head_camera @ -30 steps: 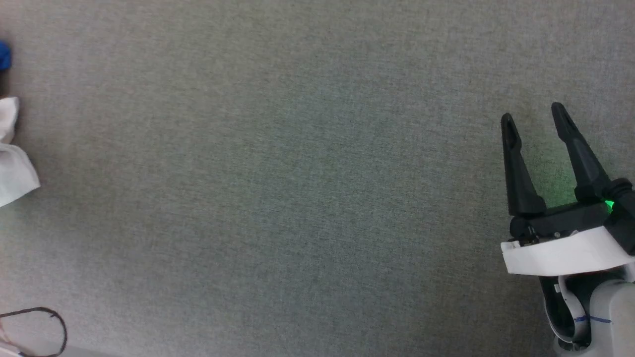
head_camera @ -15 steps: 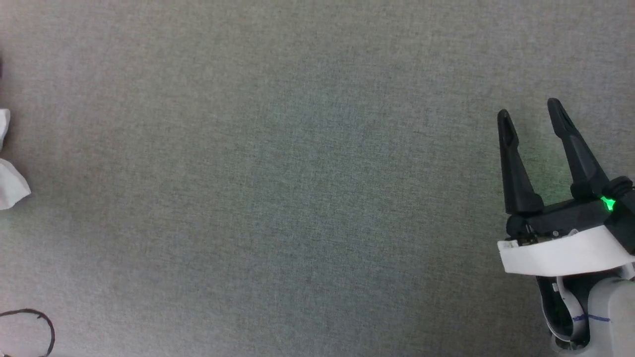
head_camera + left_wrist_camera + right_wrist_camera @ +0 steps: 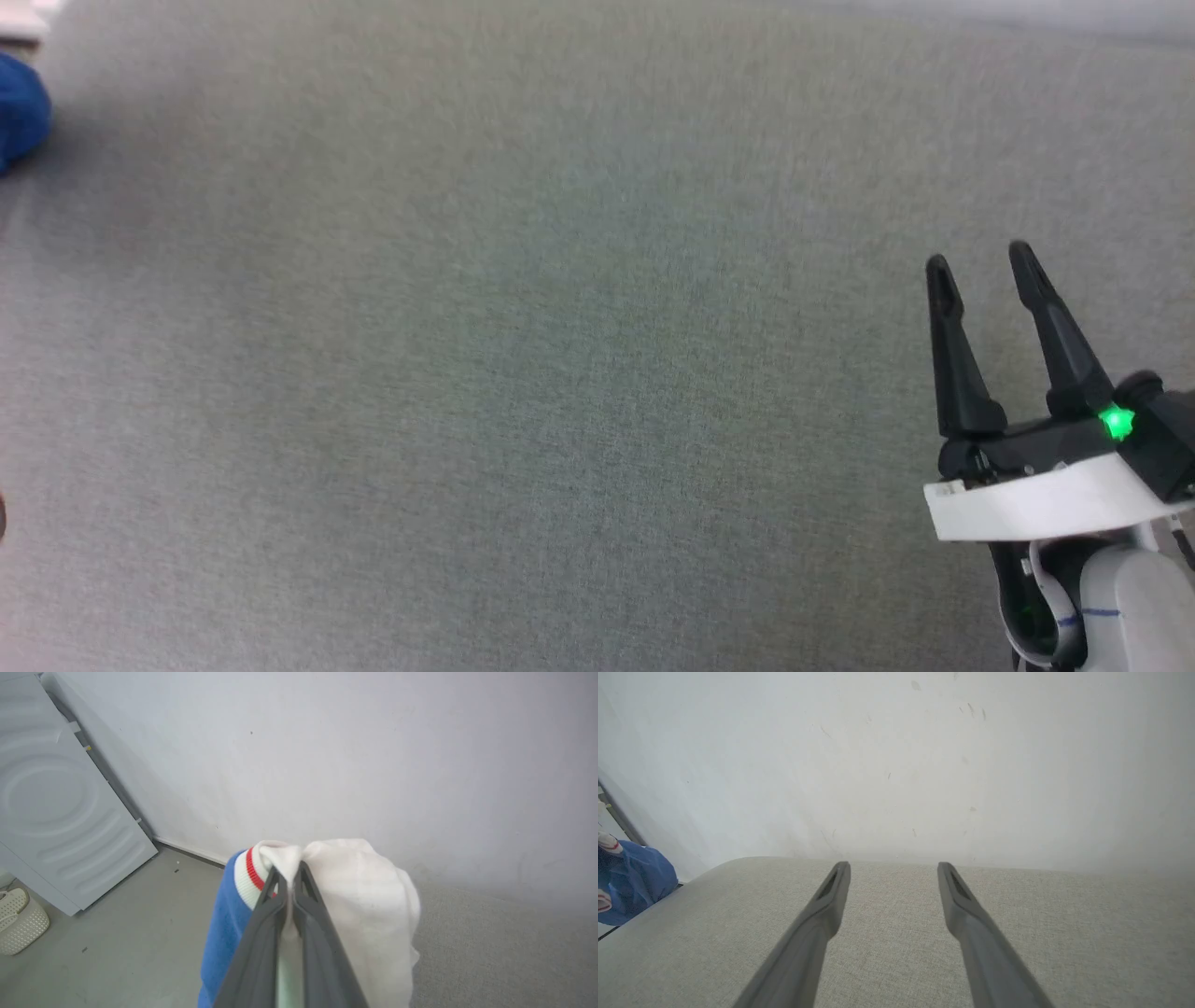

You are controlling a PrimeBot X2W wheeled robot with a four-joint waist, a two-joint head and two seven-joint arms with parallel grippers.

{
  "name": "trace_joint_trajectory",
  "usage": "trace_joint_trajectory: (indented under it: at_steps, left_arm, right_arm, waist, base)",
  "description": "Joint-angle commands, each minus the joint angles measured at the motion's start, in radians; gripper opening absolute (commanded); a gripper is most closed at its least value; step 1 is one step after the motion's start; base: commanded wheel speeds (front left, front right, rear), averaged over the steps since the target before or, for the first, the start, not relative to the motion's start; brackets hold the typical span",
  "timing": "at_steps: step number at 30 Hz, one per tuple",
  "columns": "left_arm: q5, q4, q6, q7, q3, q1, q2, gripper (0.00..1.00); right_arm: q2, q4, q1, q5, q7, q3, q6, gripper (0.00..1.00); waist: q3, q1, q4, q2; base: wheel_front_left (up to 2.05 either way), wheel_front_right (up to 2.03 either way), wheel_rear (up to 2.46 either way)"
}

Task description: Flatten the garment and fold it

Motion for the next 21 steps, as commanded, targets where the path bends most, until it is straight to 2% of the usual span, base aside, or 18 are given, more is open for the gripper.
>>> trace_joint_trajectory:
  at_steps: [1, 6, 12, 16, 21]
  left_arm:
    - [0.018, -0.018, -0.002, -0.045, -0.021, -0.028, -0.019, 0.00]
    - [0.028, -0.078, 0.000, -0.138, -0.065, -0.057, -0.111, 0.00]
    - [0.017, -0.226, 0.009, -0.172, -0.107, 0.013, -0.249, 0.00]
    - [0.009, -0.375, 0.006, -0.156, -0.151, 0.095, -0.334, 0.00]
    - [-0.017, -0.591, 0.004, -0.066, -0.211, 0.233, -0.429, 0.00]
  right_arm:
    - [0.002, 0.012, 0.017, 0.016, -0.016, -0.009, -0.001, 1.00]
    - [0.003, 0.038, 0.056, 0.049, -0.040, -0.041, -0.001, 1.00]
    - [0.003, 0.055, 0.098, 0.067, -0.053, -0.071, -0.001, 1.00]
    - [0.003, 0.061, 0.118, 0.077, -0.057, -0.080, -0.001, 1.00]
    - [0.003, 0.070, 0.143, 0.093, -0.062, -0.088, -0.001, 1.00]
  waist:
    - [-0.101, 0.0001, -0.005, 0.0000]
    - [-0.177, 0.0001, -0.032, 0.0000]
    - [-0.248, 0.0001, -0.099, 0.0000]
    - [-0.278, 0.0001, -0.159, 0.0000]
    - [-0.299, 0.0001, -0.233, 0.0000]
  base:
    - [0.00, 0.00, 0.00]
    - [0.00, 0.00, 0.00]
    - [0.00, 0.00, 0.00]
    - [0.00, 0.00, 0.00]
    - [0.00, 0.00, 0.00]
